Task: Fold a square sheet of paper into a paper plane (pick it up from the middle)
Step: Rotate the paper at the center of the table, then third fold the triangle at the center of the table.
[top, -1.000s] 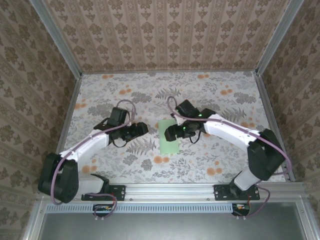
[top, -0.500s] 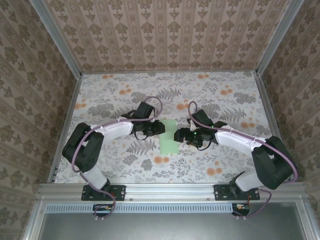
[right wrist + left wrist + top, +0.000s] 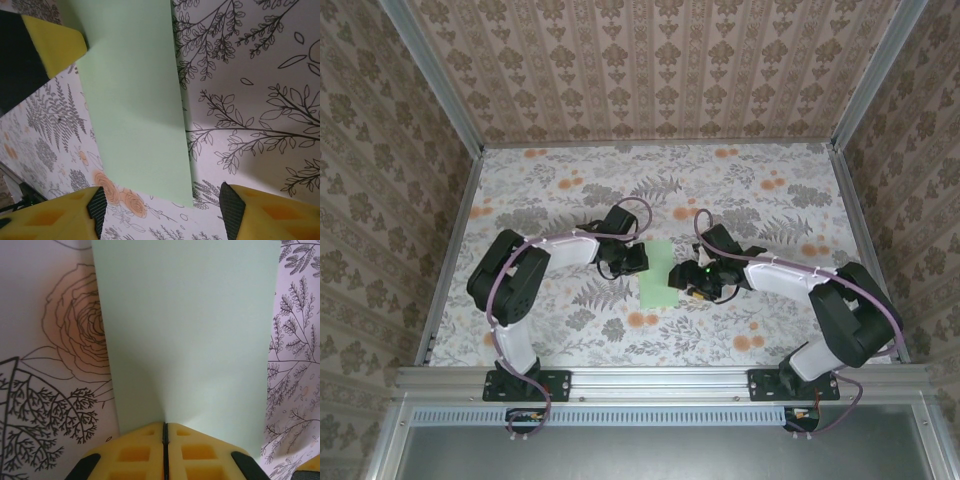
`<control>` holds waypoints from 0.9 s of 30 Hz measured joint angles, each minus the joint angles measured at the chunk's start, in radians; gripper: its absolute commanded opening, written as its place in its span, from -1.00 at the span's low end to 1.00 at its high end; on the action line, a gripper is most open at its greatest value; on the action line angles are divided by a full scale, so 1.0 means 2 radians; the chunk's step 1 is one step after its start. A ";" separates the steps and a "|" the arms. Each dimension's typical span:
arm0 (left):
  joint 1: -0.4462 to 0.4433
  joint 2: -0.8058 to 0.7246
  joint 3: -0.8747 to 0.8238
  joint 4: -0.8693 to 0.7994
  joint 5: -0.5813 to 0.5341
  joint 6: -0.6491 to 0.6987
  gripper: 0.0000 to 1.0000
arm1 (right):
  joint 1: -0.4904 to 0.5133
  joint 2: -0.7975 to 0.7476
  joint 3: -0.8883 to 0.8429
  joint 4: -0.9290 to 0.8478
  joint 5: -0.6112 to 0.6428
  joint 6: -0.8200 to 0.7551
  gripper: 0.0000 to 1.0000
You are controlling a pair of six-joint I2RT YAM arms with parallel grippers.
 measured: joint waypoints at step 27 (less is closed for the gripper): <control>0.000 0.002 0.001 -0.001 -0.003 -0.020 -0.86 | 0.028 0.051 -0.001 0.028 -0.042 -0.002 -0.08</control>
